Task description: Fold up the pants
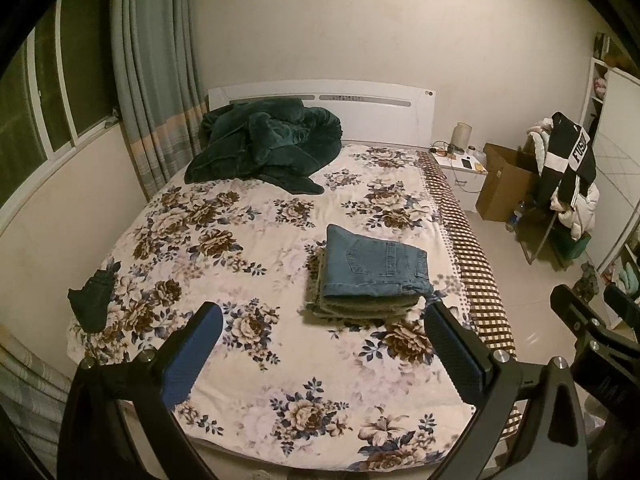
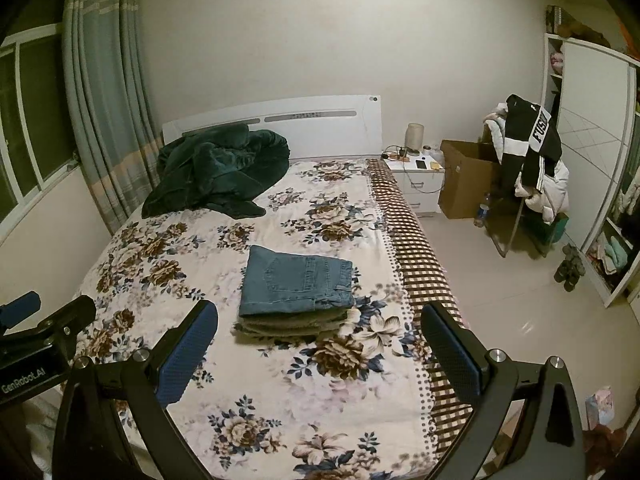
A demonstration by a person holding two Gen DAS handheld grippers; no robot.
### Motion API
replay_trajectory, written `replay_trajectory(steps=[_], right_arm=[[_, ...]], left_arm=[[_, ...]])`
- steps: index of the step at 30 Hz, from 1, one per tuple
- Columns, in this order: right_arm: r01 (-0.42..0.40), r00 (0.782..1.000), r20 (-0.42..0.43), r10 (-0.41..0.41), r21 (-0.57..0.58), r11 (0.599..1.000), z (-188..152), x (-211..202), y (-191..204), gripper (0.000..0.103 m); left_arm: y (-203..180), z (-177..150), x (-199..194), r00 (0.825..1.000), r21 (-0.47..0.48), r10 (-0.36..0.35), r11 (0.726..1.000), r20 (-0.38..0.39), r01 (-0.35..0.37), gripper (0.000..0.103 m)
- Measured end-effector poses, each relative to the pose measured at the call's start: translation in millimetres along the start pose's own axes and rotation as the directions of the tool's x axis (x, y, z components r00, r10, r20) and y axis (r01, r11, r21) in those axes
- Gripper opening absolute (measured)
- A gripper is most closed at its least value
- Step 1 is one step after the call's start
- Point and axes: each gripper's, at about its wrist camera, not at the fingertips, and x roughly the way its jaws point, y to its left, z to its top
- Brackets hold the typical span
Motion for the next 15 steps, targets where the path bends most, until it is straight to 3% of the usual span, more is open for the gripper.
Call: replay_trajectory(steps=[15], right_arm=[[0.006,1.000,0.003,-0.006,0.005,1.000,-4.1,-0.1,-1.1,0.103]], left_arm=[[-2.4,-3.1,-2.2,1.000,0.005,0.007,1.000,-0.009,-0.007,0.103]])
